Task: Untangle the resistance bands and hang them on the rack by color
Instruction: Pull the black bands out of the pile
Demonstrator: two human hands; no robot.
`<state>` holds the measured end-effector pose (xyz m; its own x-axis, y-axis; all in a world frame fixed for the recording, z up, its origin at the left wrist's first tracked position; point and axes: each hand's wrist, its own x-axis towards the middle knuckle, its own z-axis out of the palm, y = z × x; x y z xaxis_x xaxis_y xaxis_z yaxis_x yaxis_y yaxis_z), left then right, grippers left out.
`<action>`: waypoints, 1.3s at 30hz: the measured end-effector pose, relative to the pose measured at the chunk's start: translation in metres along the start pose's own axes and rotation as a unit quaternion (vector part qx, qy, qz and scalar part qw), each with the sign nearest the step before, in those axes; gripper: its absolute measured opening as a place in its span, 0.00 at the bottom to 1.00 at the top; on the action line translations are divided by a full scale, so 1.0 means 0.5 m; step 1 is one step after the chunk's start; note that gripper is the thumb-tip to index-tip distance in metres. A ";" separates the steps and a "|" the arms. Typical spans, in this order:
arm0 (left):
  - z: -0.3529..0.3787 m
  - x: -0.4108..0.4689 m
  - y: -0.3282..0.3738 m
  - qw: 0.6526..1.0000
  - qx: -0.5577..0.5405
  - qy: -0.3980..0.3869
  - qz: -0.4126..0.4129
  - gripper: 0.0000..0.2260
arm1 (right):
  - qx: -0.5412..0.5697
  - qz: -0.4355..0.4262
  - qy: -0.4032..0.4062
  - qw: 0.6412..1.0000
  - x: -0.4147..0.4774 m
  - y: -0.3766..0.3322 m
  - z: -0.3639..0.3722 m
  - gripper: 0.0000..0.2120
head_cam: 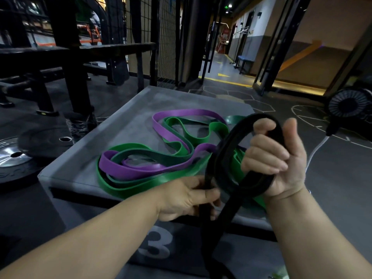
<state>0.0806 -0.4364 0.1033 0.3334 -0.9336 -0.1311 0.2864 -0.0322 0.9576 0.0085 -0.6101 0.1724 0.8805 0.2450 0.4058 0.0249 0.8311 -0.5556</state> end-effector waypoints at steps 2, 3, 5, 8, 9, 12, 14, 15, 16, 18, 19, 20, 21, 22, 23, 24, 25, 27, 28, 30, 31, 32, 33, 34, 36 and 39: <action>0.003 0.011 0.006 0.998 -0.035 0.060 -0.009 0.06 | 0.018 -0.025 0.038 0.999 -0.010 -0.021 -0.004 0.13; 0.001 0.016 0.008 0.995 -0.044 0.086 -0.007 0.04 | 0.024 -0.035 0.057 0.997 -0.016 -0.030 -0.006 0.13; -0.010 0.025 0.007 0.990 -0.035 0.136 -0.014 0.05 | 0.026 -0.047 0.091 0.994 -0.024 -0.042 -0.010 0.11; -0.015 0.030 -0.001 0.979 0.002 0.198 -0.038 0.02 | 0.018 -0.051 0.118 0.992 -0.030 -0.051 -0.014 0.11; -0.015 0.032 -0.003 0.977 0.013 0.209 -0.039 0.02 | 0.012 -0.051 0.121 0.991 -0.032 -0.053 -0.016 0.11; -0.015 0.034 0.010 0.968 0.024 0.249 0.002 0.04 | -0.006 -0.048 0.107 0.993 -0.039 -0.063 -0.028 0.15; -0.023 0.031 0.030 0.964 -0.012 0.264 0.040 0.06 | -0.019 -0.037 0.082 0.996 -0.049 -0.069 -0.037 0.18; -0.029 0.028 0.041 0.963 -0.055 0.256 0.056 0.06 | -0.022 -0.028 0.069 0.997 -0.053 -0.071 -0.042 0.20; -0.035 0.024 0.053 0.961 -0.109 0.244 0.067 0.07 | -0.022 -0.017 0.057 0.998 -0.057 -0.074 -0.045 0.21; -0.053 0.010 0.075 0.947 -0.233 0.208 0.073 0.07 | -0.011 0.005 0.037 0.999 -0.060 -0.076 -0.051 0.23; -0.065 0.003 0.083 0.939 -0.286 0.178 0.075 0.09 | -0.003 0.013 0.030 0.999 -0.061 -0.078 -0.053 0.24; -0.075 -0.004 0.088 0.935 -0.313 0.147 0.074 0.16 | 0.003 0.016 0.026 1.000 -0.062 -0.080 -0.054 0.24; -0.085 -0.013 0.093 0.942 -0.305 0.124 0.064 0.21 | 0.007 0.015 0.023 1.000 -0.062 -0.083 -0.054 0.24; -0.094 -0.023 0.097 0.957 -0.263 0.112 0.046 0.22 | 0.010 0.013 0.021 1.000 -0.063 -0.086 -0.053 0.24; -0.102 -0.034 0.100 0.976 -0.185 0.110 0.025 0.20 | 0.014 0.012 0.019 1.000 -0.064 -0.089 -0.052 0.23; -0.108 -0.044 0.100 0.991 -0.072 0.109 0.005 0.16 | 0.020 0.013 0.016 1.000 -0.065 -0.091 -0.051 0.23; -0.108 -0.052 0.100 0.992 0.060 0.107 -0.011 0.13 | 0.025 0.015 0.014 0.999 -0.066 -0.093 -0.050 0.22; -0.107 -0.056 0.095 0.954 0.274 0.120 -0.016 0.08 | 0.023 0.019 0.010 1.000 -0.065 -0.094 -0.045 0.21; -0.116 -0.050 0.089 0.927 0.341 0.154 -0.004 0.07 | 0.022 0.020 0.008 1.000 -0.064 -0.094 -0.042 0.20; -0.134 -0.040 0.080 0.847 0.446 0.288 0.024 0.04 | 0.026 0.025 0.001 0.999 -0.062 -0.096 -0.037 0.19; -0.143 -0.036 0.078 0.832 0.431 0.348 0.037 0.05 | 0.025 0.030 -0.003 0.999 -0.062 -0.098 -0.036 0.18; -0.146 -0.034 0.080 0.857 0.341 0.385 0.047 0.07 | 0.021 0.038 -0.006 0.999 -0.063 -0.098 -0.036 0.18; -0.140 -0.036 0.087 0.895 0.203 0.393 0.052 0.07 | 0.012 0.046 -0.005 0.999 -0.063 -0.096 -0.037 0.19; -0.134 -0.036 0.092 0.923 0.071 0.374 0.046 0.08 | 0.002 0.053 -0.003 0.999 -0.063 -0.093 -0.038 0.19; -0.123 -0.040 0.100 0.940 -0.130 0.314 0.028 0.12 | -0.007 0.074 0.001 0.997 -0.062 -0.087 -0.046 0.19; -0.117 -0.039 0.104 0.920 -0.287 0.265 0.022 0.14 | -0.014 0.086 0.020 0.996 -0.062 -0.084 -0.054 0.19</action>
<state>0.1415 -0.3991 0.1408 0.7035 -0.6191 -0.3489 0.6394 0.3372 0.6910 -0.0071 -0.6661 0.1635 0.8914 0.3613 0.2735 -0.1148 0.7639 -0.6351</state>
